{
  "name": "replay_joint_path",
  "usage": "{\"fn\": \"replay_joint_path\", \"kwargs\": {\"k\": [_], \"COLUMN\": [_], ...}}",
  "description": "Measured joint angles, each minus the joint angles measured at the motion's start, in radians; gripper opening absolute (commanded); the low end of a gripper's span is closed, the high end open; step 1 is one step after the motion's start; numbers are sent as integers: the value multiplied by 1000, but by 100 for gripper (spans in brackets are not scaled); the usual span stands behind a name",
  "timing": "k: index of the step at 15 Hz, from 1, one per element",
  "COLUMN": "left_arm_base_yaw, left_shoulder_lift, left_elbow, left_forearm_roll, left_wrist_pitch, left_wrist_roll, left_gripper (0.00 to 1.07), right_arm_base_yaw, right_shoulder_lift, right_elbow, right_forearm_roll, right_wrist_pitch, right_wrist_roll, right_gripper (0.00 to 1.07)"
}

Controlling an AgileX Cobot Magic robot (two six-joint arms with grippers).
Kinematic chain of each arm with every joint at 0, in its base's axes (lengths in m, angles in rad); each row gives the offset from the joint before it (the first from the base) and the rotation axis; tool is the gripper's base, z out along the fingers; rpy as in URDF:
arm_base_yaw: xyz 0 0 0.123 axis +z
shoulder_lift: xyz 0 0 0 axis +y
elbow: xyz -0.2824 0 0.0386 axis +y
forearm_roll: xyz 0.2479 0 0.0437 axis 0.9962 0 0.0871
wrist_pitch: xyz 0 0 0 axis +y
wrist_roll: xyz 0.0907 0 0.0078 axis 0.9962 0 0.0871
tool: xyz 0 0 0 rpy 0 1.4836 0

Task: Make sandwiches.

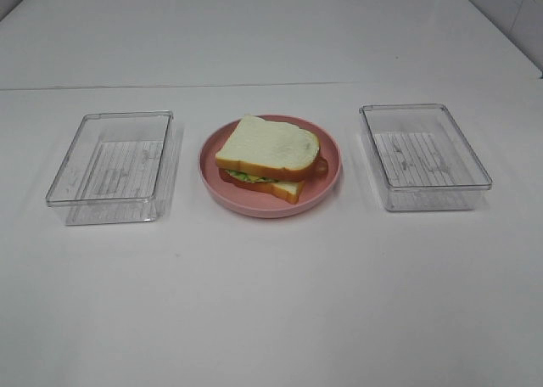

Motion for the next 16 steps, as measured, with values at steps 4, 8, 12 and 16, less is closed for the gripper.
{"fn": "replay_joint_path", "kwargs": {"k": [4, 8, 12, 16], "left_arm_base_yaw": [0, 0, 15, 222], "left_shoulder_lift": [0, 0, 0, 0], "left_elbow": [0, 0, 0, 0], "left_forearm_roll": [0, 0, 0, 0], "left_wrist_pitch": [0, 0, 0, 0], "left_wrist_roll": [0, 0, 0, 0], "left_gripper": [81, 81, 81, 81], "right_arm_base_yaw": [0, 0, 0, 0], "right_shoulder_lift": [-16, -98, -98, -98], "right_elbow": [1, 1, 1, 1], "right_forearm_roll": [-14, -16, -16, -16], "right_wrist_pitch": [1, 1, 1, 1], "right_wrist_roll": [0, 0, 0, 0], "right_gripper": [76, 76, 76, 76]}}
